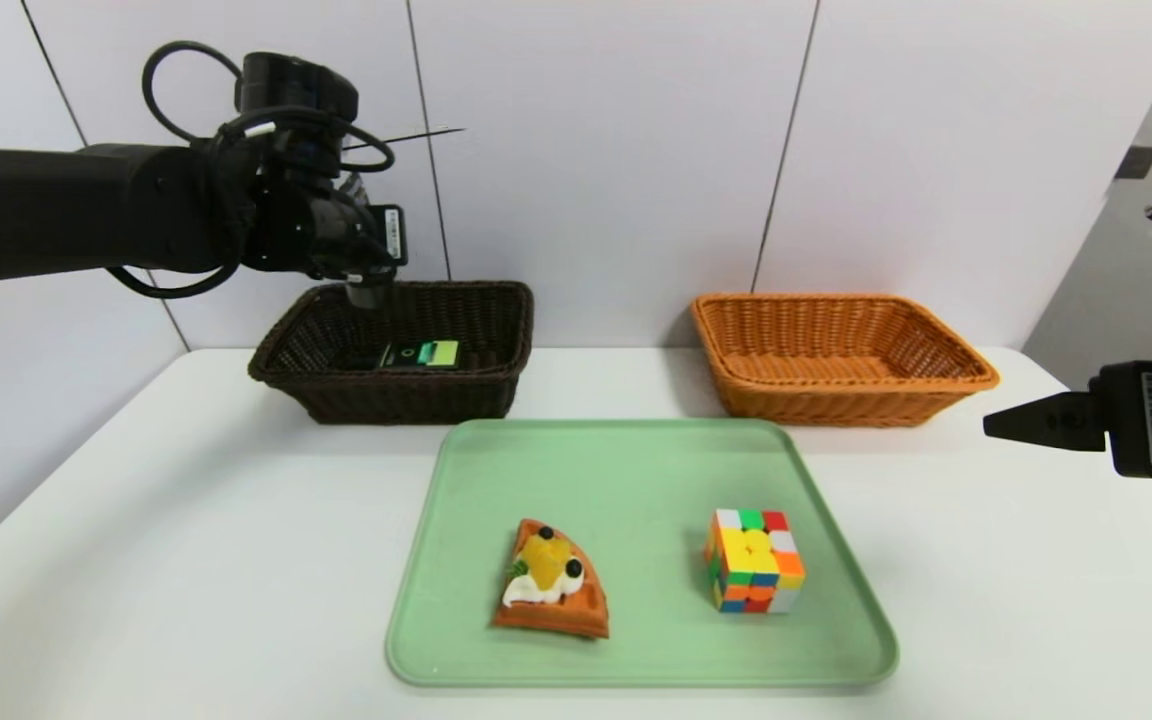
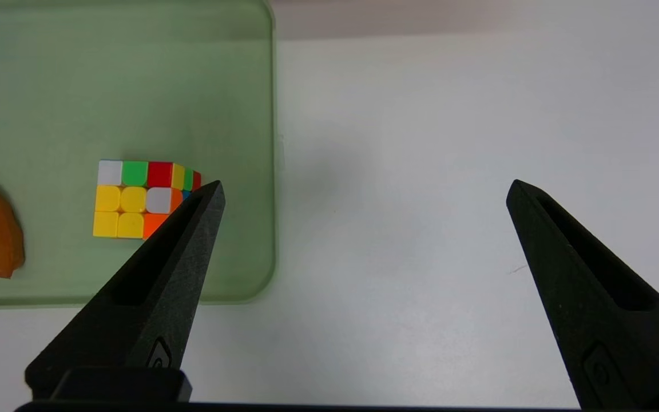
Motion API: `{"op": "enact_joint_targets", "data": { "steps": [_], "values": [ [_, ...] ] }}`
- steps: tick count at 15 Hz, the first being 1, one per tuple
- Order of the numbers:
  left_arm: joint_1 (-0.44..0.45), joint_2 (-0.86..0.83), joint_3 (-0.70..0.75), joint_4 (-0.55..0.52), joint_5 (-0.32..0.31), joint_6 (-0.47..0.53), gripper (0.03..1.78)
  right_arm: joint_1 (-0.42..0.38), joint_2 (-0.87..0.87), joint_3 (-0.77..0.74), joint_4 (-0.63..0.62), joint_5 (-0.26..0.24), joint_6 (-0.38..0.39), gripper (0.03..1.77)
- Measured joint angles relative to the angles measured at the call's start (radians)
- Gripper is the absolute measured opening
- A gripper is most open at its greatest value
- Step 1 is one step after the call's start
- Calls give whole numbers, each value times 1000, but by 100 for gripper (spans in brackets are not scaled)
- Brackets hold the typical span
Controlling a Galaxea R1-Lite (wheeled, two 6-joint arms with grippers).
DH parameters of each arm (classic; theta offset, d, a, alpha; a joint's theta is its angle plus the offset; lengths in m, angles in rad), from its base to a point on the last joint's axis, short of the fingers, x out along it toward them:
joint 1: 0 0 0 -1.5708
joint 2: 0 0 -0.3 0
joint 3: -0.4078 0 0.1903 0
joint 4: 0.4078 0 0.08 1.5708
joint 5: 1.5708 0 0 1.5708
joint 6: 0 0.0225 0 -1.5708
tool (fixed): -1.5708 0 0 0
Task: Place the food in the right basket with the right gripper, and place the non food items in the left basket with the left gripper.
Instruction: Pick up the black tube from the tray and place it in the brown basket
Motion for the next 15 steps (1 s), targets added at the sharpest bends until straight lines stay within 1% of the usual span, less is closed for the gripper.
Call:
{"op": "enact_joint_targets", "data": {
  "steps": [3, 5, 15],
  "values": [
    [53, 34, 29, -77, -9, 0, 41, 0, 3, 0, -1, 0, 0, 170],
    [79, 65, 36, -101, -9, 0, 41, 0, 5, 0, -1, 0, -1, 170],
    [124, 151, 68, -106, -22, -2, 41, -2, 6, -2, -1, -3, -3, 170]
  ]
}}
